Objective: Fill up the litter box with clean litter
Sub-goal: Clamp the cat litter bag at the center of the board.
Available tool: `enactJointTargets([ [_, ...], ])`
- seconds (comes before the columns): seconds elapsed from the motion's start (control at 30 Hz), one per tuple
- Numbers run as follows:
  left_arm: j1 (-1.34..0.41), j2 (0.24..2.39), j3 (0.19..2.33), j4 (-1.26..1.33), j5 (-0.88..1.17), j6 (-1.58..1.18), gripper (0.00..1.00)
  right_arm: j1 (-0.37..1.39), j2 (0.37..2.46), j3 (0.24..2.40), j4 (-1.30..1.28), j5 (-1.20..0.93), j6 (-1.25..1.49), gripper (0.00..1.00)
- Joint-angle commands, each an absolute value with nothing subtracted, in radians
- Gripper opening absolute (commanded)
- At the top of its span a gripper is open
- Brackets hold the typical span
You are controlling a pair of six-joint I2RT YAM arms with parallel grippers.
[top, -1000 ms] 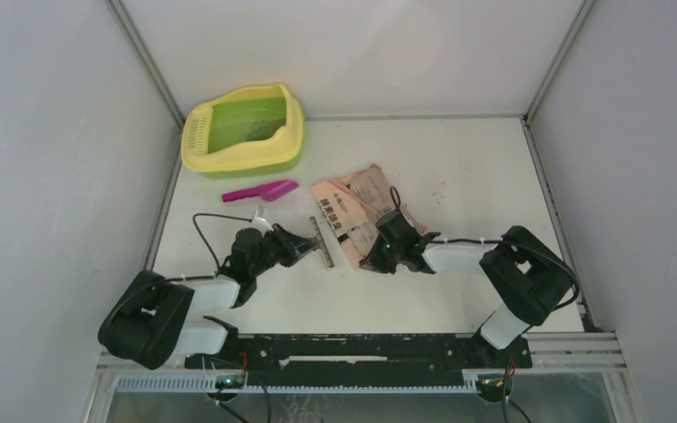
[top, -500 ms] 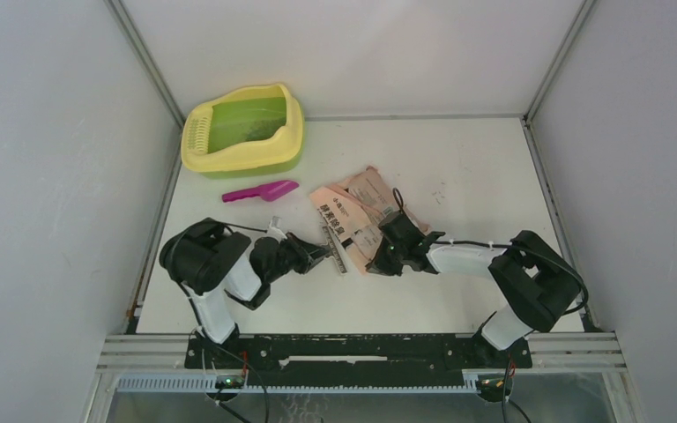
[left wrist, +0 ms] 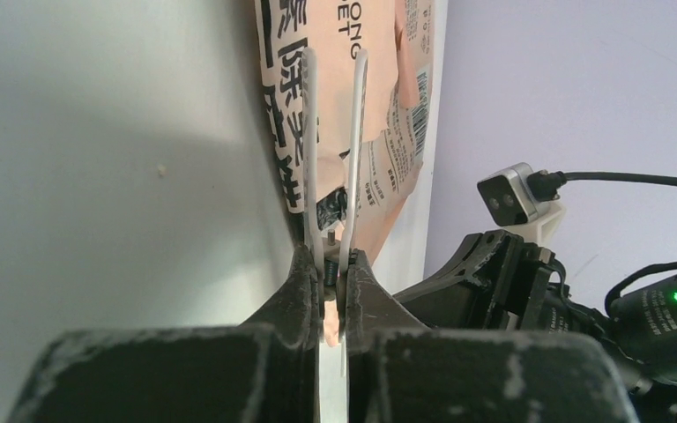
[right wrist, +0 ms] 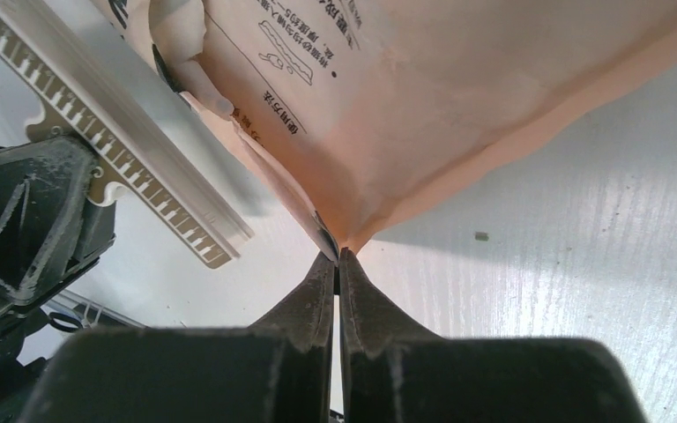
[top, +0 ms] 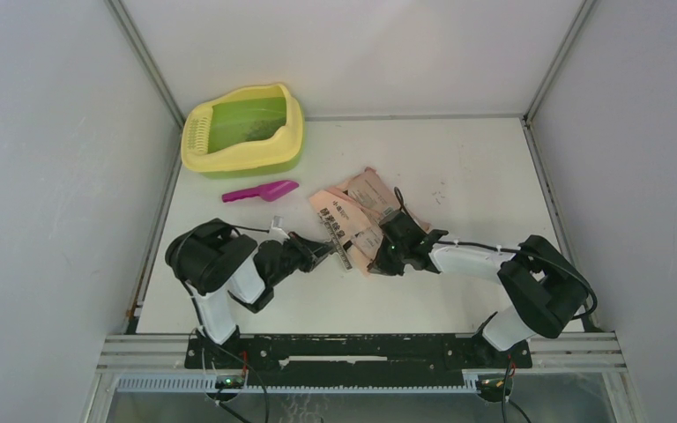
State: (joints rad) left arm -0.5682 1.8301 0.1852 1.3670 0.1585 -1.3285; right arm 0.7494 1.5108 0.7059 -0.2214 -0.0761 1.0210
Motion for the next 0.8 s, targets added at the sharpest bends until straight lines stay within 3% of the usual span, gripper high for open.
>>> enactJointTargets([
  [0.0,-0.600,1.855,0.206,1.422,0.102,-1.346,0.01,0.762,1.481,0.746,-0.232,-0.067,1.005,0.07],
  [0.77,-0.684,1.942,0.226,1.450,-0.059,-1.465,0.01,0.764,1.442,0.746,-0.206,-0.121,1.022,0.06],
])
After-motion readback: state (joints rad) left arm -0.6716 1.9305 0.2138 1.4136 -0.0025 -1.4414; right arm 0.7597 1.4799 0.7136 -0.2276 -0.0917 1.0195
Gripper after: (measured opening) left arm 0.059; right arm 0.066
